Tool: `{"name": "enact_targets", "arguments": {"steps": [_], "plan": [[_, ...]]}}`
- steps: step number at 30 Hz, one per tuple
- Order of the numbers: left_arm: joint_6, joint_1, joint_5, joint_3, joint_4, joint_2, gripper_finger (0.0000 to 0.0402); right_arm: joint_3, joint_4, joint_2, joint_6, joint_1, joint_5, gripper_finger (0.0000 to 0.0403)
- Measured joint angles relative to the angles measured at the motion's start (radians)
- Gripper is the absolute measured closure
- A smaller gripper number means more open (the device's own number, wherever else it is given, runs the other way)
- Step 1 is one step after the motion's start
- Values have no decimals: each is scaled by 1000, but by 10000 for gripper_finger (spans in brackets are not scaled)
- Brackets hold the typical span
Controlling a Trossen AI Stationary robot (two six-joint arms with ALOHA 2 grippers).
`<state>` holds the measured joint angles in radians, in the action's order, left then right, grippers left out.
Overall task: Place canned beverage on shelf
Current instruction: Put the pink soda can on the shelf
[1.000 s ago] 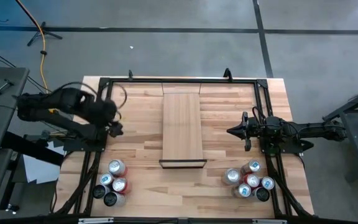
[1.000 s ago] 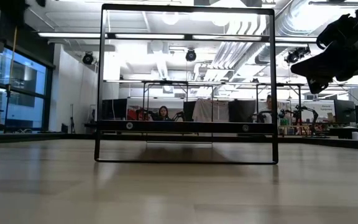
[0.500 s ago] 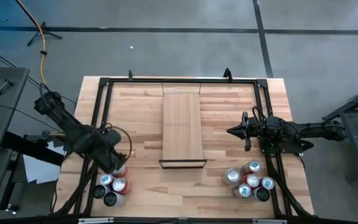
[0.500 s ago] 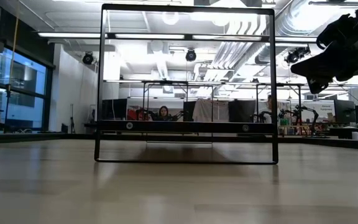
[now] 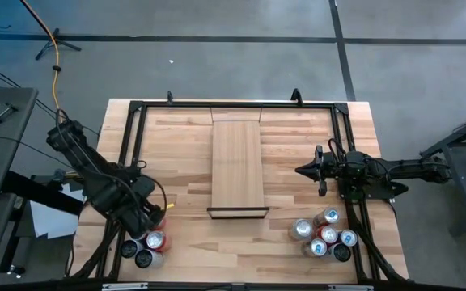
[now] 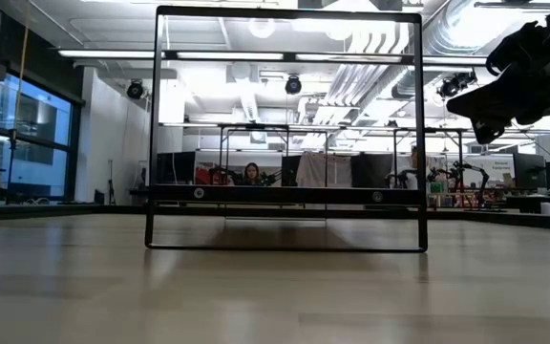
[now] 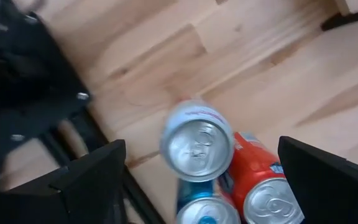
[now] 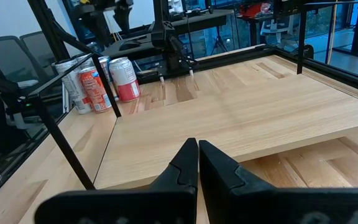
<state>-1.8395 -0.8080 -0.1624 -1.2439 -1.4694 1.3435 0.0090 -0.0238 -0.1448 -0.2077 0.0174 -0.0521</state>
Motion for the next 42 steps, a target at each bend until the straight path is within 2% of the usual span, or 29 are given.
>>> {"name": "enact_targets", "arguments": {"steps": [3, 6, 11, 20, 28, 32, 39, 42], "plan": [[8, -6, 56, 89, 121, -2, 18, 0, 0, 0, 0, 0, 0, 402], [-2, -6, 75, 143, 151, -2, 18, 0, 0, 0, 0, 0, 0, 402], [-9, -5, 71, 176, 156, -2, 18, 0, 0, 0, 0, 0, 0, 402], [-8, -5, 85, 274, 321, -2, 18, 0, 0, 0, 0, 0, 0, 402], [-9, -5, 84, 299, 314, -2, 23, 0, 0, 0, 0, 0, 0, 402], [-9, -5, 85, 299, 315, -2, 56, 0, 0, 0, 0, 0, 0, 402], [-8, -4, 99, 297, 311, -6, 169, 0, 0, 0, 0, 0, 0, 402], [-4, -4, 95, 298, 309, -14, 180, 0, 0, 0, 0, 0, 0, 402]]}}
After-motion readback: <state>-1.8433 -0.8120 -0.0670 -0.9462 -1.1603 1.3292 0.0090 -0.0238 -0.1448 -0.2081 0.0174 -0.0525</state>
